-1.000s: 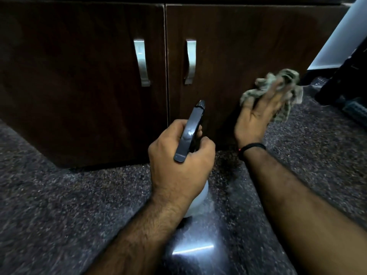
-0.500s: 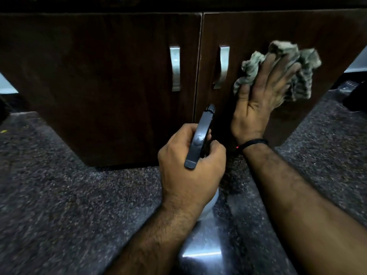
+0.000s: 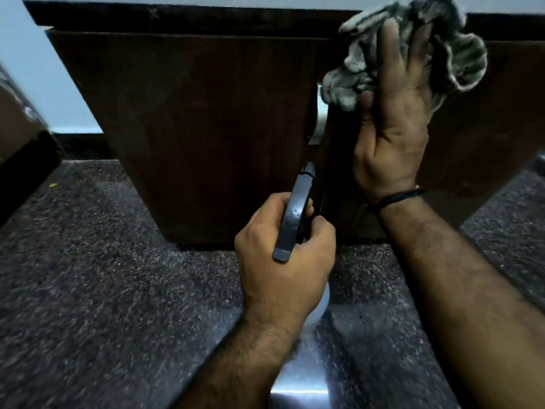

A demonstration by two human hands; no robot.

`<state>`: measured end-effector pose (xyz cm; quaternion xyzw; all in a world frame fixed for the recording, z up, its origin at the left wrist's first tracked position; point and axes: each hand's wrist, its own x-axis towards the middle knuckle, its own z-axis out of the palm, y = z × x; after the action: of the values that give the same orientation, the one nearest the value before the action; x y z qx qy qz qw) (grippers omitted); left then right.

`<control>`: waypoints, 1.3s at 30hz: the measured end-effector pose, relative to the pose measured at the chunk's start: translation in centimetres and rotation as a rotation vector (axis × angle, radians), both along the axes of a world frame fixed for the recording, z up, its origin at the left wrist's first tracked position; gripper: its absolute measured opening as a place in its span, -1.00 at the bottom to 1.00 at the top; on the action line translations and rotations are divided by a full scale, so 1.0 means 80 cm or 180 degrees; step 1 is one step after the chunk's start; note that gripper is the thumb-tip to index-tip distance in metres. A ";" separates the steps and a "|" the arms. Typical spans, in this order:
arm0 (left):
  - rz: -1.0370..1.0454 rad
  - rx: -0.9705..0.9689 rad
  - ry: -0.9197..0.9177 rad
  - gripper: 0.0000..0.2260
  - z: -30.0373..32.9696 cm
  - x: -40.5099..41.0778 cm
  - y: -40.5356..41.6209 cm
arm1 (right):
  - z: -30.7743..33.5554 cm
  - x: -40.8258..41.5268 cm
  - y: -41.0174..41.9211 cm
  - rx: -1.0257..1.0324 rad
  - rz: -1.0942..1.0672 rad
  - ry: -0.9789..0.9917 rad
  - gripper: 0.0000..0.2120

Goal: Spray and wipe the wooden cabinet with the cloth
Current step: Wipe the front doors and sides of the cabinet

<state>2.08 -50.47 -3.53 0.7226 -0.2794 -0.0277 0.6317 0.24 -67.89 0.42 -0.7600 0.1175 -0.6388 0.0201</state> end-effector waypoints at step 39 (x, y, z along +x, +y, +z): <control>0.1026 -0.0072 -0.0102 -0.88 0.025 0.099 0.113 | 0.006 0.160 0.128 -0.1201 -0.0290 0.1613 -0.52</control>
<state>9.99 -41.46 -1.54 0.7512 -0.1701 0.0888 0.6315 13.08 -57.66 0.92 -0.8792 0.0321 -0.4400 -0.1798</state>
